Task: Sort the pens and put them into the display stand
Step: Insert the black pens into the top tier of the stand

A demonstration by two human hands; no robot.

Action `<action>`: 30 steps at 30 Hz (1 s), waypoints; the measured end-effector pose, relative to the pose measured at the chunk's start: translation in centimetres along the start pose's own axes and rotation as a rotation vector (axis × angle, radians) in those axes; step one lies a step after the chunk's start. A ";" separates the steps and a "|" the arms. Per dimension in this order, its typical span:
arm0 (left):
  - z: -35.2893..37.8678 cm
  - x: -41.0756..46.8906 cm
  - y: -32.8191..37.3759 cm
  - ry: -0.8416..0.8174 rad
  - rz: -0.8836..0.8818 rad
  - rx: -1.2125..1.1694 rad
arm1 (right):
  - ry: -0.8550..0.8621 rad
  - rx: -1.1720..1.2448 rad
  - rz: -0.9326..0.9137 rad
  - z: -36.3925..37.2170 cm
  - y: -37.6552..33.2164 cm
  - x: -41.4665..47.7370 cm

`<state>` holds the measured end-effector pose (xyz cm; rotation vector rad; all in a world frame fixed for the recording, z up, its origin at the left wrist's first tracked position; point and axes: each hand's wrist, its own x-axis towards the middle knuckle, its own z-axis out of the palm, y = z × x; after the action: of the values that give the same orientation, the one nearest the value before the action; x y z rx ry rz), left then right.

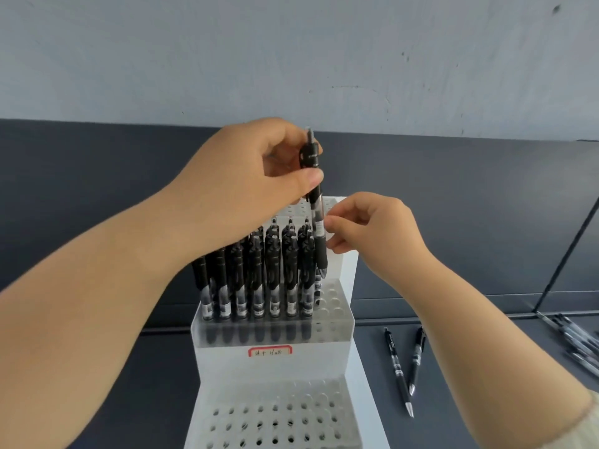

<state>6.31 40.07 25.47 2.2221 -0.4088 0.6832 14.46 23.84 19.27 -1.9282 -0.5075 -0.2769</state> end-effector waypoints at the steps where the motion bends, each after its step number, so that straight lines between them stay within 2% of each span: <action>1: 0.1 0.4 0.1 -0.007 0.006 0.009 | 0.008 0.003 -0.003 -0.1 0.0 0.0; 5: 0.8 2.0 0.1 -0.039 0.015 0.088 | 0.055 0.036 -0.001 -0.7 0.3 -0.1; 13: 2.4 3.4 -1.3 -0.234 -0.028 0.294 | 0.069 0.018 0.039 -1.8 1.4 -1.1; 20: 3.0 3.3 -2.0 -0.302 -0.060 0.323 | 0.069 -0.049 0.040 -2.0 2.0 -1.5; 26: 2.8 3.3 -1.8 -0.294 -0.058 0.330 | 0.070 -0.055 0.053 -2.3 2.2 -1.7; 30: 3.2 2.8 -0.7 -0.251 0.009 0.406 | 0.070 -0.038 0.085 -2.5 2.5 -1.9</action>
<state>10.03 37.90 24.88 2.7074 -0.4337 0.5271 14.11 20.28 17.42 -1.9639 -0.3753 -0.3003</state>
